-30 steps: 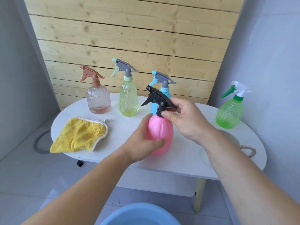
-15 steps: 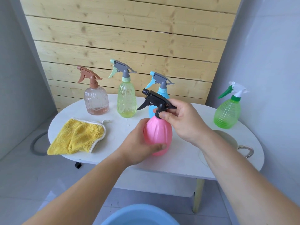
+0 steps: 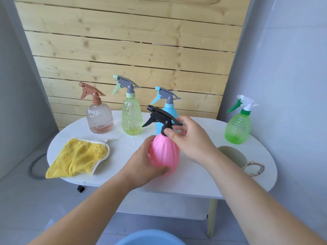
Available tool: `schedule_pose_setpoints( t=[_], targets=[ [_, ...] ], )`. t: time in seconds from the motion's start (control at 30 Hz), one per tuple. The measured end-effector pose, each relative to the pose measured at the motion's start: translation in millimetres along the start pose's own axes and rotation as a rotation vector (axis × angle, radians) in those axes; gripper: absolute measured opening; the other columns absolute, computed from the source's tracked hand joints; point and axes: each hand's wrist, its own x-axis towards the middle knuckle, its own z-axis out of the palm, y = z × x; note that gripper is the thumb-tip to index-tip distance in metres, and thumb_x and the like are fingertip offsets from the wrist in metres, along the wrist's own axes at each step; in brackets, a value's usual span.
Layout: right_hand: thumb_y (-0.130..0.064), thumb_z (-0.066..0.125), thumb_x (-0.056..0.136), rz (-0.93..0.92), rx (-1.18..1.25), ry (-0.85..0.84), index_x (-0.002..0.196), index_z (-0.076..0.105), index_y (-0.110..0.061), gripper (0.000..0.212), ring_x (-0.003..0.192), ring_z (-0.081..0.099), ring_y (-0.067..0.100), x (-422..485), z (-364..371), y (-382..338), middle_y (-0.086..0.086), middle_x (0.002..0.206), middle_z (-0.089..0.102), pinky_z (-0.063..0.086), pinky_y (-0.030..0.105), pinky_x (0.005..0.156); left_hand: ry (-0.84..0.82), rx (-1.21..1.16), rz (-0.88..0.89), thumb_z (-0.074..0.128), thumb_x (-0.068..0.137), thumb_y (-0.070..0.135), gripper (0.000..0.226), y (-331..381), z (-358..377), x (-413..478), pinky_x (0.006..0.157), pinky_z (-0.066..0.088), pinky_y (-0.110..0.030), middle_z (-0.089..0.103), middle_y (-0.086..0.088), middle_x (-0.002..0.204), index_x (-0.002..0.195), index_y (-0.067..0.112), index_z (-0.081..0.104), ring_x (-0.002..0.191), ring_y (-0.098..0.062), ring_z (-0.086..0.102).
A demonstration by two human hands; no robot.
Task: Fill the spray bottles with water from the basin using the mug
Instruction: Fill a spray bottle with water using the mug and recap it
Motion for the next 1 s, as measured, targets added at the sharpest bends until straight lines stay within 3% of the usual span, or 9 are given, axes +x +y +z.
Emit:
schedule_pose_setpoints(
  t=[0.07, 0.17, 0.3, 0.4, 0.5, 0.63, 0.8, 0.9, 1.0],
  targets=[
    [-0.056, 0.060, 0.089, 0.047, -0.126, -0.046, 0.121, 0.058, -0.025, 0.045, 0.101, 0.063, 0.008, -5.8, -7.3, -3.3, -0.010, 0.113, 0.065, 0.048, 0.026, 0.080, 0.017, 0.001, -0.015, 0.089, 0.057, 0.035, 0.082, -0.4, 0.0, 0.5, 0.094, 0.058, -0.038, 0.063, 0.020, 0.119, 0.127, 0.049, 0.047, 0.109, 0.002, 0.060],
    [-0.055, 0.051, 0.095, 0.065, -0.224, -0.144, 0.106, 0.060, -0.022, 0.036, 0.081, 0.061, 0.009, -12.9, -11.8, -5.5, -0.008, 0.095, 0.064, 0.045, 0.027, 0.064, 0.062, 0.007, -0.008, 0.091, 0.052, 0.040, 0.078, 3.1, 3.9, -1.6, 0.090, 0.059, -0.035, 0.064, 0.021, 0.118, 0.118, 0.050, 0.050, 0.110, 0.002, 0.059],
    [-0.046, 0.046, 0.098, 0.037, -0.110, -0.181, 0.107, 0.063, -0.014, 0.038, 0.086, 0.065, 0.029, -15.2, -14.2, -0.9, 0.011, 0.096, 0.068, 0.055, 0.053, 0.087, 0.103, 0.003, -0.008, 0.098, 0.061, 0.031, 0.081, 7.0, 9.3, -5.1, 0.075, 0.049, -0.012, 0.066, 0.021, 0.117, 0.125, 0.044, 0.051, 0.106, 0.007, 0.059],
    [-0.045, 0.042, 0.095, 0.010, -0.050, -0.190, 0.110, 0.061, -0.012, 0.042, 0.081, 0.059, 0.025, -15.5, -25.3, -1.4, 0.008, 0.090, 0.063, 0.050, 0.059, 0.092, 0.124, 0.004, 0.012, 0.098, 0.066, 0.022, 0.077, 17.7, 12.3, 0.8, 0.067, 0.049, -0.006, 0.067, 0.022, 0.114, 0.126, 0.044, 0.053, 0.103, 0.009, 0.059],
    [-0.039, 0.041, 0.101, 0.010, -0.020, -0.182, 0.113, 0.063, -0.019, 0.032, 0.096, 0.064, 0.026, -4.7, -49.7, -3.9, 0.010, 0.104, 0.069, 0.049, 0.057, 0.098, 0.131, 0.011, 0.039, 0.097, 0.066, 0.024, 0.073, 40.8, 18.3, 19.8, 0.072, 0.054, -0.014, 0.068, 0.019, 0.111, 0.118, 0.048, 0.053, 0.102, 0.005, 0.061],
    [-0.035, 0.043, 0.104, 0.066, 0.058, -0.192, 0.111, 0.066, -0.017, 0.030, 0.095, 0.063, 0.022, 16.5, -92.0, -1.0, 0.020, 0.116, 0.067, 0.052, 0.052, 0.099, 0.129, 0.037, 0.058, 0.097, 0.066, 0.032, 0.080, 65.5, 39.9, 51.0, 0.083, 0.058, -0.033, 0.067, 0.014, 0.114, 0.134, 0.037, 0.055, 0.105, -0.011, 0.064],
    [-0.030, 0.044, 0.103, 0.182, 0.094, -0.182, 0.116, 0.057, -0.002, 0.034, 0.090, 0.057, 0.035, 43.3, -124.3, 24.2, 0.007, 0.097, 0.052, 0.053, 0.033, 0.089, 0.107, 0.053, 0.050, 0.096, 0.068, 0.033, 0.073, 80.3, 78.6, 91.2, 0.085, 0.058, -0.040, 0.062, 0.017, 0.106, 0.130, 0.029, 0.057, 0.101, -0.020, 0.063],
    [-0.023, 0.043, 0.102, 0.215, 0.145, -0.171, 0.115, 0.056, 0.001, 0.031, 0.091, 0.049, 0.019, 58.0, -131.0, 45.6, 0.002, 0.098, 0.048, 0.049, 0.033, 0.085, 0.106, 0.068, 0.028, 0.095, 0.069, 0.034, 0.074, 80.6, 98.5, 111.3, 0.088, 0.057, -0.042, 0.063, 0.013, 0.109, 0.132, 0.029, 0.055, 0.103, -0.021, 0.063],
    [-0.019, 0.042, 0.102, 0.246, 0.181, -0.169, 0.112, 0.063, -0.007, 0.026, 0.093, 0.049, 0.016, 65.5, -131.6, 59.7, 0.002, 0.099, 0.050, 0.046, 0.035, 0.097, 0.108, 0.083, 0.026, 0.094, 0.070, 0.033, 0.075, 77.0, 113.5, 127.5, 0.075, 0.053, -0.033, 0.063, 0.010, 0.112, 0.134, 0.027, 0.054, 0.100, -0.020, 0.061]
  ],
)
